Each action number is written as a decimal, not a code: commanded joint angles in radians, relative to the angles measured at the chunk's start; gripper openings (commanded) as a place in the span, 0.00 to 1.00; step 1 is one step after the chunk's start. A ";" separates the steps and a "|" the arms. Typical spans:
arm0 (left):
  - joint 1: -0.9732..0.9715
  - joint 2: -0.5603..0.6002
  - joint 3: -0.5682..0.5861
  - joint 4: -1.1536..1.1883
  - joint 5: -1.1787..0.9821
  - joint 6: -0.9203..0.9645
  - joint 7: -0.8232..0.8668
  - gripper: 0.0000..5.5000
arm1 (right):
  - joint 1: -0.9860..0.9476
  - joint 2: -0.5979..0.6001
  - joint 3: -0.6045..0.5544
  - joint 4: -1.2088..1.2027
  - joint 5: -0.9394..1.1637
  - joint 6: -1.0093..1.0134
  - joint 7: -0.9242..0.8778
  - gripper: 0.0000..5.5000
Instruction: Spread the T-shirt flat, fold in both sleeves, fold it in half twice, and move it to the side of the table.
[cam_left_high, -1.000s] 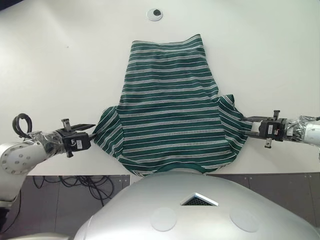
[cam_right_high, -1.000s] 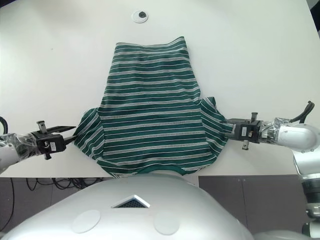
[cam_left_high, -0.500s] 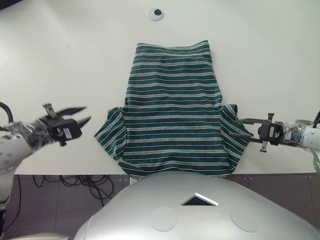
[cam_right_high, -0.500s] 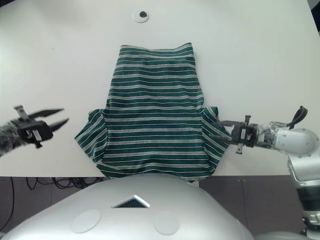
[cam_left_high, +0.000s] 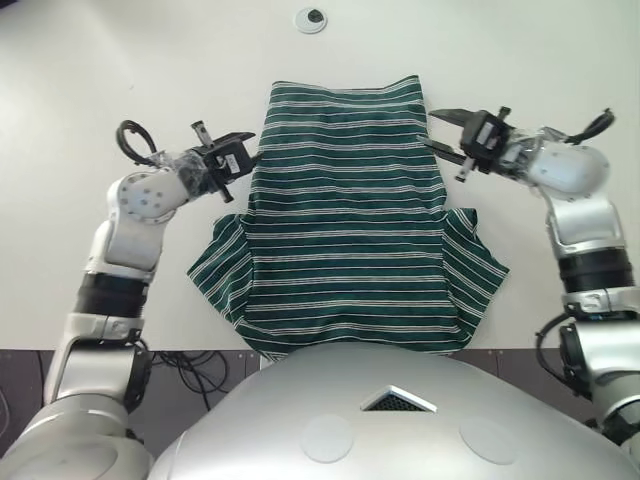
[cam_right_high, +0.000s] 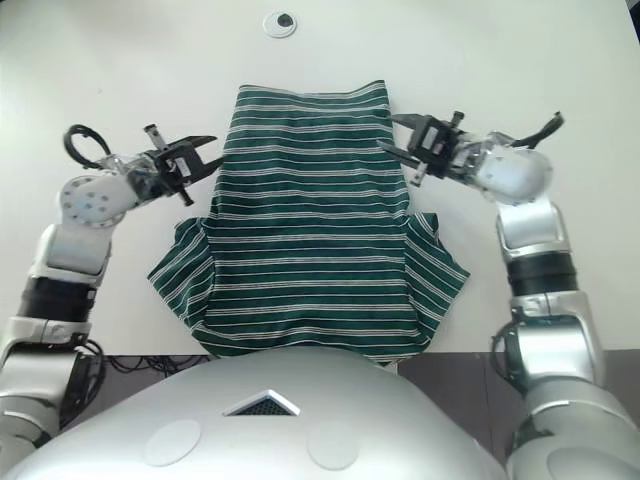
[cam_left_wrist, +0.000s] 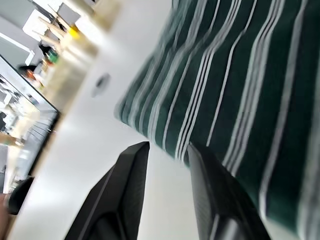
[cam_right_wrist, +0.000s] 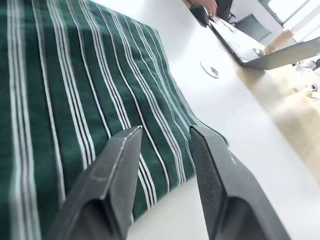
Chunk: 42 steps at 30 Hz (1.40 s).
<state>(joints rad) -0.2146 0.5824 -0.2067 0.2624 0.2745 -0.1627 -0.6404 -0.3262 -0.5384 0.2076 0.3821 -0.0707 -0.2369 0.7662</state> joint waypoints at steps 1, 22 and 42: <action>-0.182 -0.039 -0.062 0.258 0.075 -0.066 0.056 0.25 | -0.108 0.074 0.076 0.186 -0.124 0.025 -0.088 0.32; 0.187 0.121 0.248 -0.076 -0.440 -0.198 0.022 0.25 | -0.208 0.099 -0.027 0.433 -0.083 -0.385 -0.314 0.32; 0.924 0.140 0.467 -0.634 -1.065 0.772 -0.052 0.41 | 0.079 0.066 -0.089 -0.058 -0.014 -0.189 -0.277 0.32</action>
<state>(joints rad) 0.7194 0.7408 0.2617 -0.3848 -0.7773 0.5381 -0.7279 -0.2512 -0.4801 0.1188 0.3387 -0.0788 -0.4424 0.4923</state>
